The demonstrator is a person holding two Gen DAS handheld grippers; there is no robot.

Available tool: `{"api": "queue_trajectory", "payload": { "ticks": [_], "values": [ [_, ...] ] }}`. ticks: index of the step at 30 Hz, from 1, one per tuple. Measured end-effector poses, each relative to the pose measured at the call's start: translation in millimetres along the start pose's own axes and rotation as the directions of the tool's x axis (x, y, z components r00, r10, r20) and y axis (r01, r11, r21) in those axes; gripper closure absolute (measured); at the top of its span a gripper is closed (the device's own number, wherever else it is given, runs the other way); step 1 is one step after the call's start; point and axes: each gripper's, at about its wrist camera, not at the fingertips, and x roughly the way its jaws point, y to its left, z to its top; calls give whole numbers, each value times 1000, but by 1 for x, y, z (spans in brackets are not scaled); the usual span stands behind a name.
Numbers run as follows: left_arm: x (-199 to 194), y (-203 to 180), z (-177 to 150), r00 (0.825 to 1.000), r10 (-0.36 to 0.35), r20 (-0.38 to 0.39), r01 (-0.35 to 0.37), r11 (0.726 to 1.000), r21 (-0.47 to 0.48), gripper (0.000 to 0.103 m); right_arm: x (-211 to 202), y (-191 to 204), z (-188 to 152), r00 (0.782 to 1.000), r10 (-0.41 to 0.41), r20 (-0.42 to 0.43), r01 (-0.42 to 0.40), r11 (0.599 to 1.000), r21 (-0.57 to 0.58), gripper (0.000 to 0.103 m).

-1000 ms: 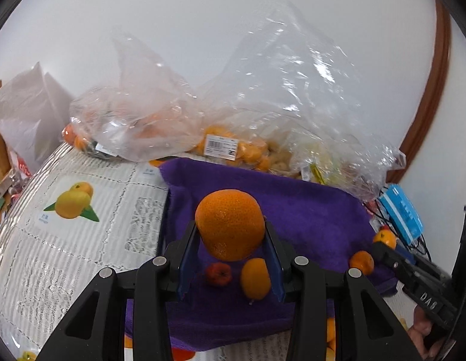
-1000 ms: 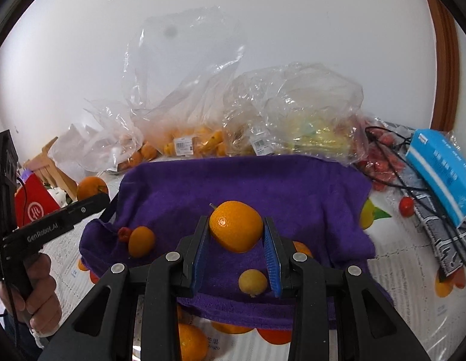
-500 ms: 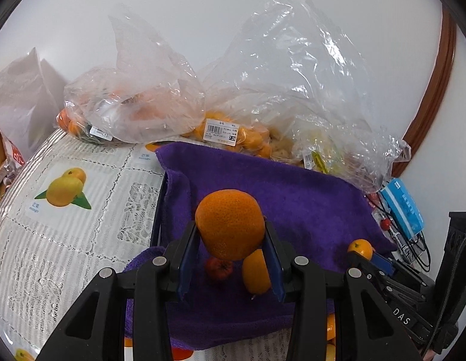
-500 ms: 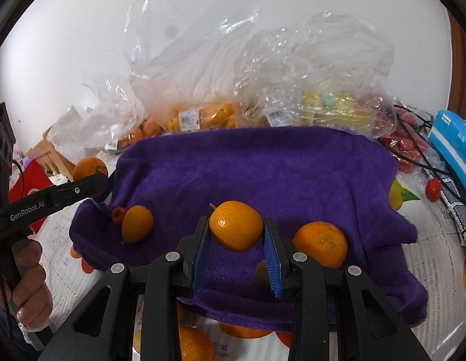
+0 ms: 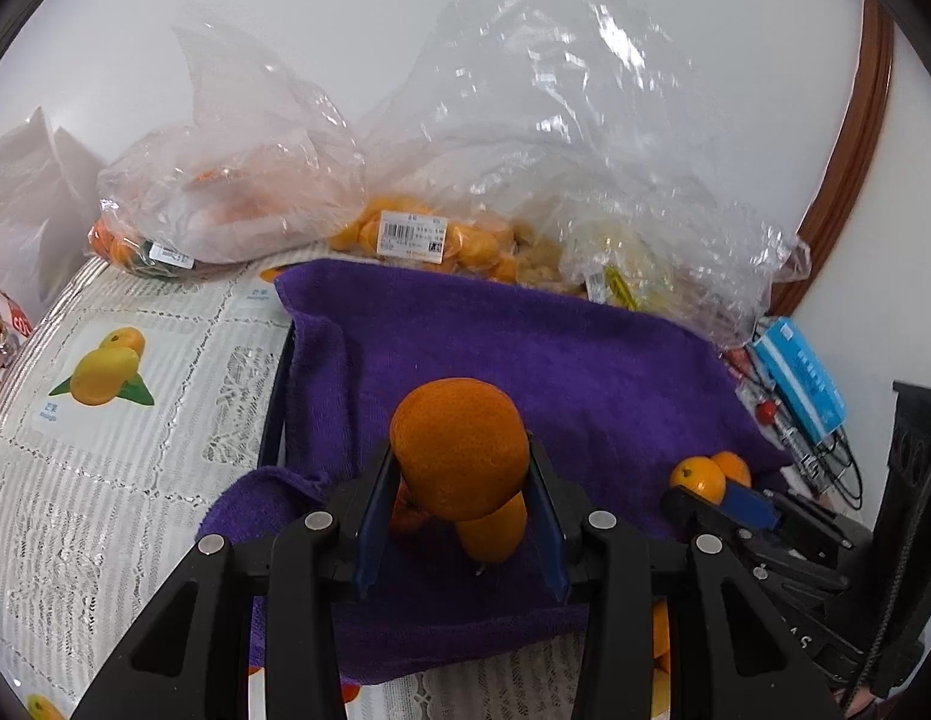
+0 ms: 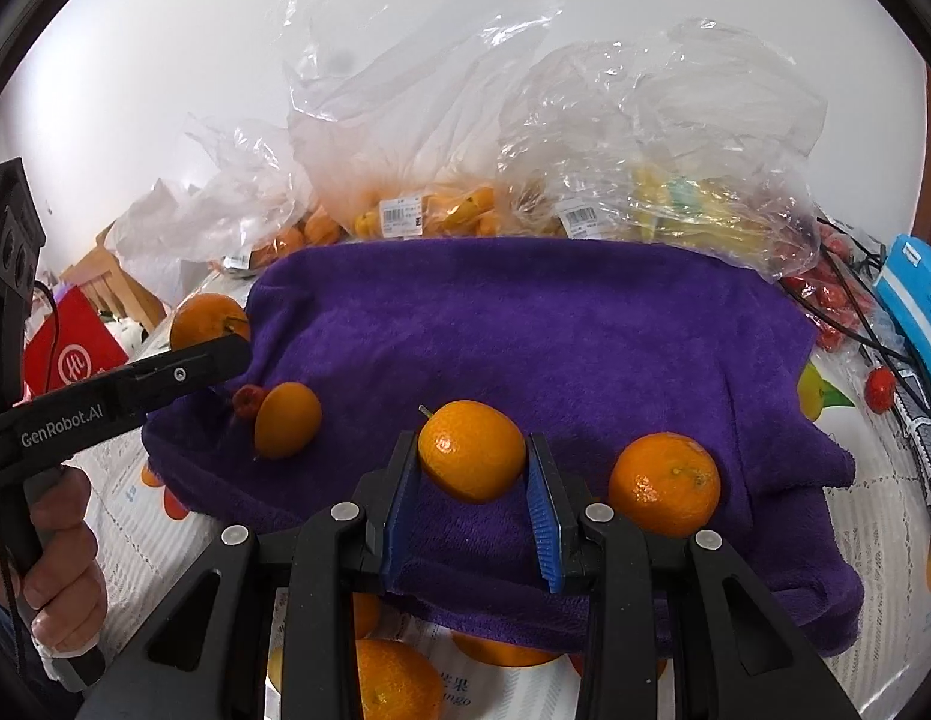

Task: Organize fruits
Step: 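Carry the mandarin in right tool over the towel while left carries the orange, then open right tool to drop the mandarin while left tool releases the orange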

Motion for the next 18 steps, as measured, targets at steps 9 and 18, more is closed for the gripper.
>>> {"api": "queue_trajectory", "payload": {
  "ticks": [9, 18],
  "values": [
    [11, -7, -5, 997, -18, -69, 20, 999, 27, 64, -6, 7, 1, 1000, -17, -3, 17, 1000, -25, 67],
    [11, -10, -6, 999, 3, -55, 0, 999, 50, 63, -25, -3, 6, 998, -27, 56, 26, 999, 24, 67]
  ]
}}
